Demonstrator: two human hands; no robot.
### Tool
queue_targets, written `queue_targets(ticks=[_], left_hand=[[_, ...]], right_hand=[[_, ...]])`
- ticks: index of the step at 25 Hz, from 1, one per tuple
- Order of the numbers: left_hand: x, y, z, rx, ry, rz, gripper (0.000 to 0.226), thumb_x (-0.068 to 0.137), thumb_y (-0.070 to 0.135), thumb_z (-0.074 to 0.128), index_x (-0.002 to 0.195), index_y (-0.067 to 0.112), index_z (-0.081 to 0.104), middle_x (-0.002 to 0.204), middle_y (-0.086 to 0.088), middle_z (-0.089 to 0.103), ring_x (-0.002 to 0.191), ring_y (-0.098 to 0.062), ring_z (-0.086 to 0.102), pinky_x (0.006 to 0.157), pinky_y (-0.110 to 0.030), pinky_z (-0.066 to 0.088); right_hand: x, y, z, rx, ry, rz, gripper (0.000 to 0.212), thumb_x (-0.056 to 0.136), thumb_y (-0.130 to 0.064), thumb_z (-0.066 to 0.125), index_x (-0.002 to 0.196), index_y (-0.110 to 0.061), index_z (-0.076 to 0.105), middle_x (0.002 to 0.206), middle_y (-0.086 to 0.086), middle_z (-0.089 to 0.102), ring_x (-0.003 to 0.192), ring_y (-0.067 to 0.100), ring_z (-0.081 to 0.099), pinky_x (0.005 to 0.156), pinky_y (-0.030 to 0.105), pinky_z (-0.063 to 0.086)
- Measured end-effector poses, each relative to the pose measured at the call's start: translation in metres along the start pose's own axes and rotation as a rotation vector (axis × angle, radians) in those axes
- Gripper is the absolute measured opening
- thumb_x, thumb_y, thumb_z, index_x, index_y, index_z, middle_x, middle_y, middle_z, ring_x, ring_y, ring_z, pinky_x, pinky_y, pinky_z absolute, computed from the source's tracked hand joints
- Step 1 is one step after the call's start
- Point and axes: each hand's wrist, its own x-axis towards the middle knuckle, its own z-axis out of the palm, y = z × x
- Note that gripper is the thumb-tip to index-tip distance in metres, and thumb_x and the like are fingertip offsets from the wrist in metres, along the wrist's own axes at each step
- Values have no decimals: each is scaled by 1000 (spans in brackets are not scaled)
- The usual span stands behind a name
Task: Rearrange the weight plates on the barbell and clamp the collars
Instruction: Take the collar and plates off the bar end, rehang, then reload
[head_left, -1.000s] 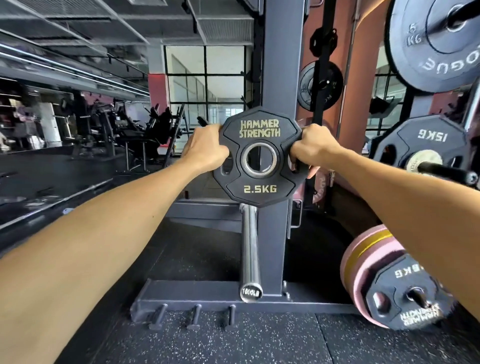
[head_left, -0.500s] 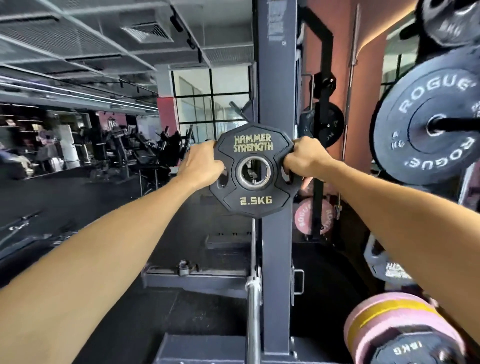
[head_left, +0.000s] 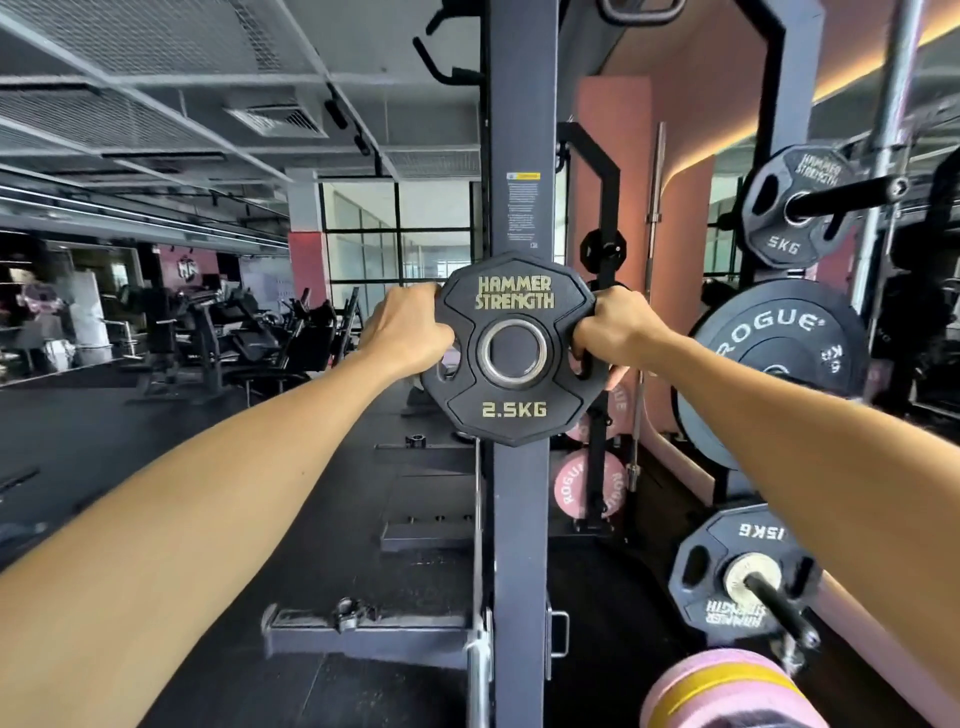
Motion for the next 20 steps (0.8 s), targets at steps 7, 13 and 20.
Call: queue_targets(ticks=[7,13,20], left_hand=[[19,69,41,-22,-31,33,16,74,4,54,88,9,60,76,-10,61,65,-26,56,58,-35,48],[40,139,115,-131,-24,74,13,72,5,55,82,11,60,76,-8,62,69,-31,59,59,-33,48],[88,201,194,-184,-94,125,6,69,5,53,71,11,53,78,-13,62,76,-39,61,69,-47,58]], right_hand=[[-6,60,-57,24,5,67,20,72,-6,50,69,0,68,71,13,66,62,29,65,37,21,48],[7,144,-104,64,6,94,26,70,-2,46,74,2,71,78,17,69,58,34,69,39,39,56],[39,234,-134,-27,84,139,18,73,-2,50,61,-9,62,65,8,62,48,20,60,33,20,44]])
